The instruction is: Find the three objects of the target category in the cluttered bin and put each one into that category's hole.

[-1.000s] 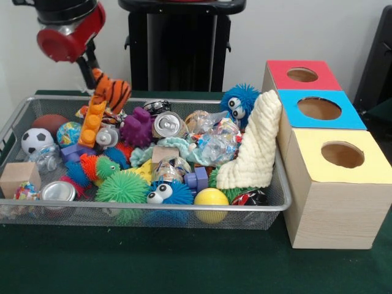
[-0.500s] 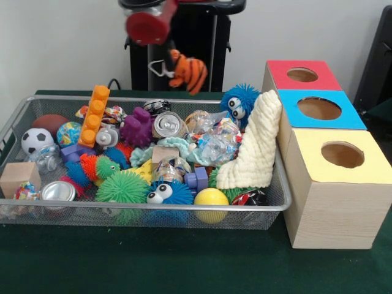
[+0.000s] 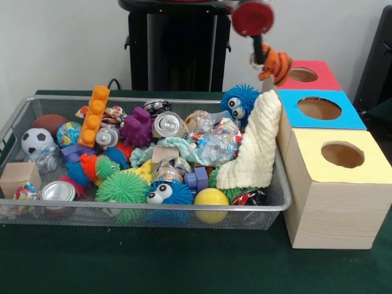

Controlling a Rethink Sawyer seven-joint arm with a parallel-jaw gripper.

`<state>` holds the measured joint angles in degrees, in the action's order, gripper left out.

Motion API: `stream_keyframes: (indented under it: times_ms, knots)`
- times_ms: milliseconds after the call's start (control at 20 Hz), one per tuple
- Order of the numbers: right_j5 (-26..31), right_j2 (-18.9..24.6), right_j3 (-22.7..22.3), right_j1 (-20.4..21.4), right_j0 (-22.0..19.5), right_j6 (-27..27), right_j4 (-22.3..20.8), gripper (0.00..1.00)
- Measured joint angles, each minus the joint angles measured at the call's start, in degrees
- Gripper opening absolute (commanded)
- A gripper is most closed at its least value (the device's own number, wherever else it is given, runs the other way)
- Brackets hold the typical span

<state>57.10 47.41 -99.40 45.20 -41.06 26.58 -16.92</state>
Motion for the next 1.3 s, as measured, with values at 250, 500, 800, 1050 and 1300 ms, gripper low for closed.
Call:
stream_keyframes:
  times_ms: [250, 500, 800, 1050, 1300]
  knots:
    - [-5.05, -0.74, -2.53, 1.77, 3.57, 2.02, 2.6, 0.0]
    - [-6.52, -2.55, -3.04, 2.44, 5.54, 3.04, 3.09, 0.0]
    - [-6.87, -5.64, -3.46, 3.21, 6.86, 3.42, 3.09, 0.0]
    - [-7.68, -8.82, -5.13, 3.35, 8.13, 3.54, 3.12, 0.0]
    - [-8.59, -12.17, -7.46, 3.36, 10.73, 4.74, 3.71, 0.0]
